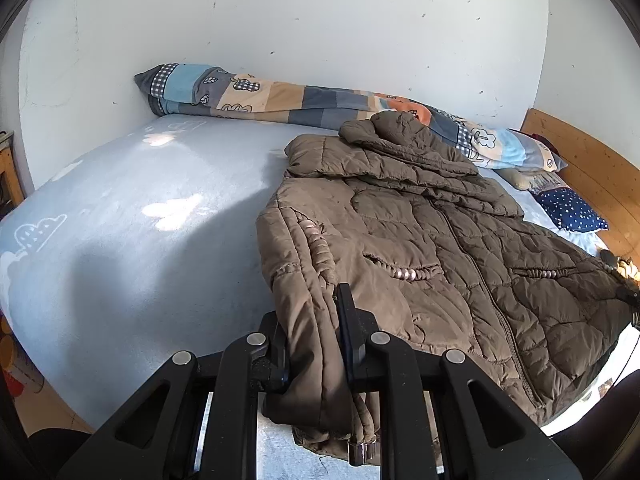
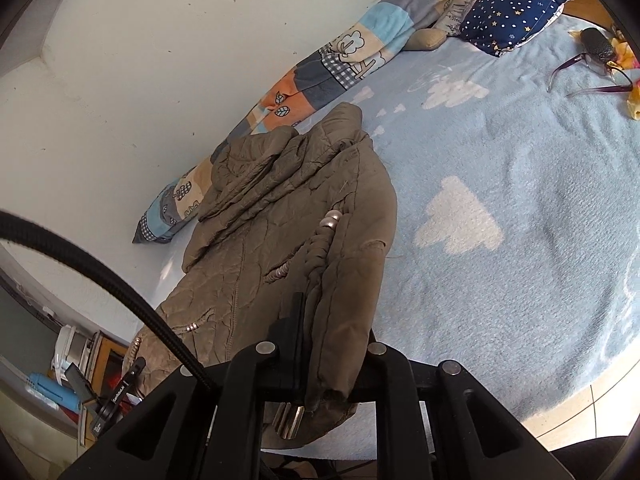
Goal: Fold large clothes
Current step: 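Hold the jacket hem with both grippers and lift it slightly, then lift the hem with both grippers and pull it toward the jacket hood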
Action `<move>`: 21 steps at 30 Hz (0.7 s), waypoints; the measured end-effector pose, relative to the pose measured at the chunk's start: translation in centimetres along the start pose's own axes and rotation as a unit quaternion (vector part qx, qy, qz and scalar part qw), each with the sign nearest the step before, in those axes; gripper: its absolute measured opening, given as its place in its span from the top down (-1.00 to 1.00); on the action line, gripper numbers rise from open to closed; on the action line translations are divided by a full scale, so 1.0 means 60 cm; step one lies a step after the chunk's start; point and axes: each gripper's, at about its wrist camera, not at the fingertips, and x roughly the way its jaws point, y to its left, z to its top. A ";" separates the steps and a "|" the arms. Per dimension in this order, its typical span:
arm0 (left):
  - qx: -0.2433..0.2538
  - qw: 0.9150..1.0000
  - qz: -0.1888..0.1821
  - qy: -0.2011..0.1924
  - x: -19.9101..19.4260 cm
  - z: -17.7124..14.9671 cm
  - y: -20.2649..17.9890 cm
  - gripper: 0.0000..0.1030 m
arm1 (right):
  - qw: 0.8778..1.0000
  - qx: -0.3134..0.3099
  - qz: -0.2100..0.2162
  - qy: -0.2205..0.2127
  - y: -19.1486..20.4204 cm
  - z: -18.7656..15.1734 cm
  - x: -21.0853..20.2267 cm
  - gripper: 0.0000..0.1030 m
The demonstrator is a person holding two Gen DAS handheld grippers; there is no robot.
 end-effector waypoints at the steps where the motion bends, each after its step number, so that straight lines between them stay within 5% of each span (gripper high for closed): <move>1: -0.002 1.000 0.000 0.001 0.000 0.001 0.001 0.67 | 1.000 0.000 0.001 0.001 0.000 0.000 -0.001 0.72; 21: -0.015 1.000 -0.005 0.006 -0.013 0.010 0.012 0.67 | 1.000 -0.003 0.004 0.009 0.008 -0.013 -0.026 0.72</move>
